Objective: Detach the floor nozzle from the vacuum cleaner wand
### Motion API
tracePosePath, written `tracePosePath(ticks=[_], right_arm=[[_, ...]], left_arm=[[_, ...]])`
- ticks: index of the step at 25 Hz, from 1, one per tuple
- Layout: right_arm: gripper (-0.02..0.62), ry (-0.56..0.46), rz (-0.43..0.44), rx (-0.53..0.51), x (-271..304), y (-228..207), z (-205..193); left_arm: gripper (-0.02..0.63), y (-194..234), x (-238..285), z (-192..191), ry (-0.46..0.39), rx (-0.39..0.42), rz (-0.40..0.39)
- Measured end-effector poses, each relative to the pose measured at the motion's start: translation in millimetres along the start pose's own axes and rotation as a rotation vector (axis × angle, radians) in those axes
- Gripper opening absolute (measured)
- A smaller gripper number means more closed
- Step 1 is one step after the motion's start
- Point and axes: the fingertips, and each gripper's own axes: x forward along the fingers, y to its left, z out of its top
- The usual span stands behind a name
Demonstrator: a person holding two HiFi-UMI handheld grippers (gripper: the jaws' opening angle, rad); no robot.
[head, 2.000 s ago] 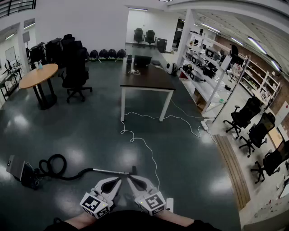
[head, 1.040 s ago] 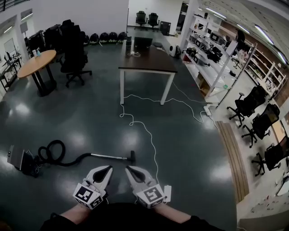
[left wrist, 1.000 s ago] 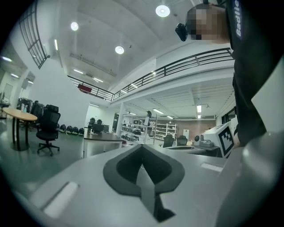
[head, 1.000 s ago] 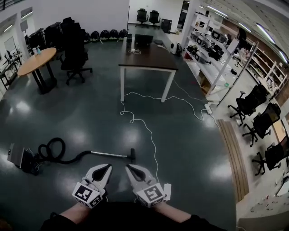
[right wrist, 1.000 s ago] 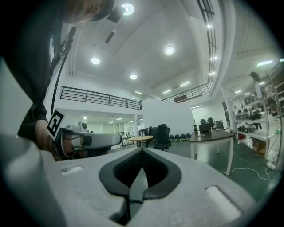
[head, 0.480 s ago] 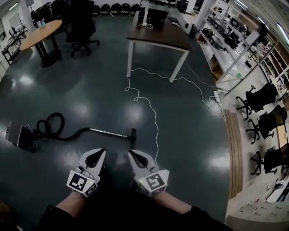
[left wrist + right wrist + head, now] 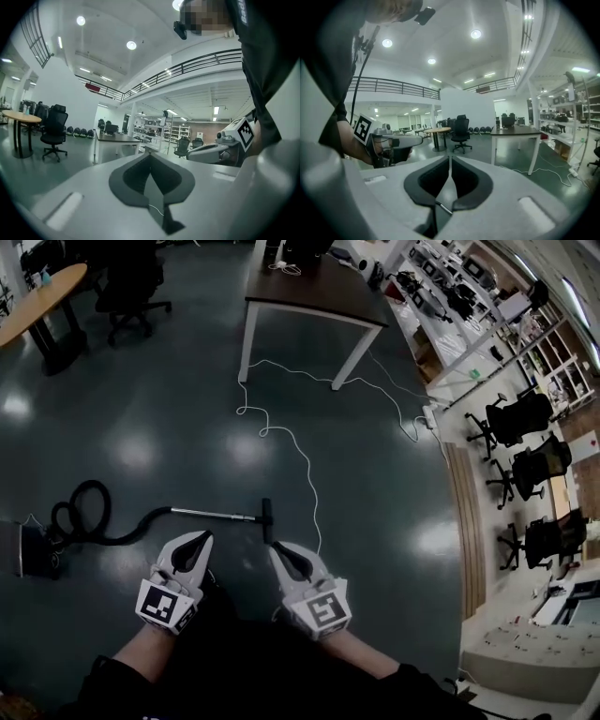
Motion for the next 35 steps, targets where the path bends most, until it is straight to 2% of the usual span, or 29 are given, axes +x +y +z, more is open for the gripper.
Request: tracePosePath(ticks=[4, 10, 13, 20, 28, 35], right_arm=[[0.024, 0.024, -0.057, 0.012, 37, -7, 7], [0.039, 0.067, -0.088, 0.025, 67, -36, -14], [0.052, 0.083, -0.058, 0.036, 69, -53, -38], [0.061, 0.119, 0.026, 0.041, 85, -100, -80], [0.072, 0.180, 0.066, 0.060, 116, -134, -165], [0.084, 0.242, 0.030, 0.046, 145, -154, -261]], left_arm=[[0.002, 53, 12, -11, 0.032, -0.014, -0.009], [0.018, 106, 40, -46, 0.070, -0.012, 0.049], [0.032, 113, 55, -62, 0.098, 0.000, 0.088], [0.064, 101, 105, -107, 0.206, 0.101, 0.117], [0.081, 92, 161, -188, 0.261, 0.137, 0.023], [0.089, 93, 192, -266, 0.303, 0.152, -0.071]])
